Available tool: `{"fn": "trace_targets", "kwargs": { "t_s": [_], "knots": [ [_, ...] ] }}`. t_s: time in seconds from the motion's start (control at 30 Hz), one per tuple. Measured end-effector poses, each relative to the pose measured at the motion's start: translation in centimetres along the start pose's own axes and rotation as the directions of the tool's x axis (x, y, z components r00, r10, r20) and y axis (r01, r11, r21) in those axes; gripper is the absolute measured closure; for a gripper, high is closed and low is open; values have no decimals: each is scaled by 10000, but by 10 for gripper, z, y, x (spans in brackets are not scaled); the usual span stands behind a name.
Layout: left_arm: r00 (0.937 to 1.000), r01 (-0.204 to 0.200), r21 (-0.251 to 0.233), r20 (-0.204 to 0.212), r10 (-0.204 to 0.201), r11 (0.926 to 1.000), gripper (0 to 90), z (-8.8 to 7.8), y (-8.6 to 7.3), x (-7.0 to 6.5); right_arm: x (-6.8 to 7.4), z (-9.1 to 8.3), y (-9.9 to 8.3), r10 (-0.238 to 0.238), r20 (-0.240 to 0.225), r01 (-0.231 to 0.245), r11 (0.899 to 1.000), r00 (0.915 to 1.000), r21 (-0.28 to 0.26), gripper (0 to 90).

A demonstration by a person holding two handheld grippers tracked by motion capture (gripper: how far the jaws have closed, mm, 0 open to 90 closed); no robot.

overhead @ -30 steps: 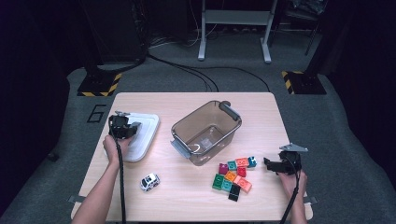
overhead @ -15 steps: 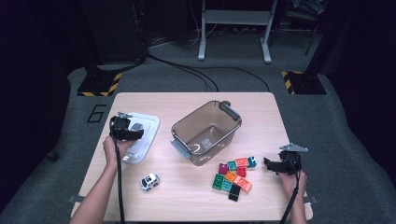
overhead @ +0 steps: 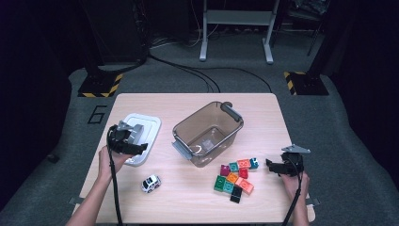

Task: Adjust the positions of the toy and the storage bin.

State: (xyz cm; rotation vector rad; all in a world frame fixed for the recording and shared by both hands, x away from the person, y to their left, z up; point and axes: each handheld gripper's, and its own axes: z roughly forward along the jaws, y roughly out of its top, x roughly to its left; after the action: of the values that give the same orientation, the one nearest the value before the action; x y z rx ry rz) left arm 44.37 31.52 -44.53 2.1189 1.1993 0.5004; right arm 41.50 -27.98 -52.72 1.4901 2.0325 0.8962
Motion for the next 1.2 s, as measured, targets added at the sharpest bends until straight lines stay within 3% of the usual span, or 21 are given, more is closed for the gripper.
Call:
{"fn": "trace_targets", "kwargs": {
  "t_s": [0.17, 0.3, 0.43, 0.63, 0.77, 0.87, 0.97, 1.0, 1.07, 1.1, 1.2],
  "knots": [
    [9980, -415, 33, 476, 413, 9991, 40, -6, -9, -15, 0, 0, 0, -8, -1, 8, 10000, 10000, 0, 98],
    [9924, -866, 108, 890, 853, 9962, 47, -7, -16, -31, 0, 0, 0, -5, -3, 5, 10000, 10000, 0, 98],
    [9832, -1343, 498, 1313, 1268, 9897, 44, -2, -23, -49, 0, 0, 0, 49, -9, -49, 10000, 10000, -12, 98],
    [9716, -1648, 771, 1843, 1484, 9833, 29, 1, -31, -67, 0, 0, 0, 67, -9, -67, 10000, 10000, -17, 98],
    [9656, -1848, 1165, 2064, 1582, 9758, 50, 6, -39, -78, 0, 0, 0, 66, -11, -66, 10000, 10000, -15, 98],
    [9605, -1989, 1441, 2253, 1636, 9694, 129, 9, -43, -83, 0, 0, 0, 8, 0, -8, 10000, 10000, -2, 98],
    [9539, -2277, 1924, 2408, 1790, 9545, 183, 13, -46, -86, 0, 0, 0, 70, -6, -70, 10000, 10000, -16, 98],
    [9554, -2221, 1974, 2393, 1728, 9548, 193, 15, -48, -89, 0, 0, 0, -10, -1, 10, 10000, 10000, 1, 98],
    [9527, -2374, 2234, 2435, 1817, 9454, 235, 18, -50, -91, 0, 0, 0, 7, 1, -7, 10000, 10000, -1, 98],
    [9542, -2302, 2244, 2431, 1743, 9469, 253, 19, -51, -92, 0, 0, 0, 6, 1, -6, 10000, 10000, 0, 98],
    [9538, -2359, 2501, 2445, 1745, 9391, 316, 21, -54, -94, 0, 0, 0, 54, -6, -54, 10000, 10000, -12, 99]
  ]
}}
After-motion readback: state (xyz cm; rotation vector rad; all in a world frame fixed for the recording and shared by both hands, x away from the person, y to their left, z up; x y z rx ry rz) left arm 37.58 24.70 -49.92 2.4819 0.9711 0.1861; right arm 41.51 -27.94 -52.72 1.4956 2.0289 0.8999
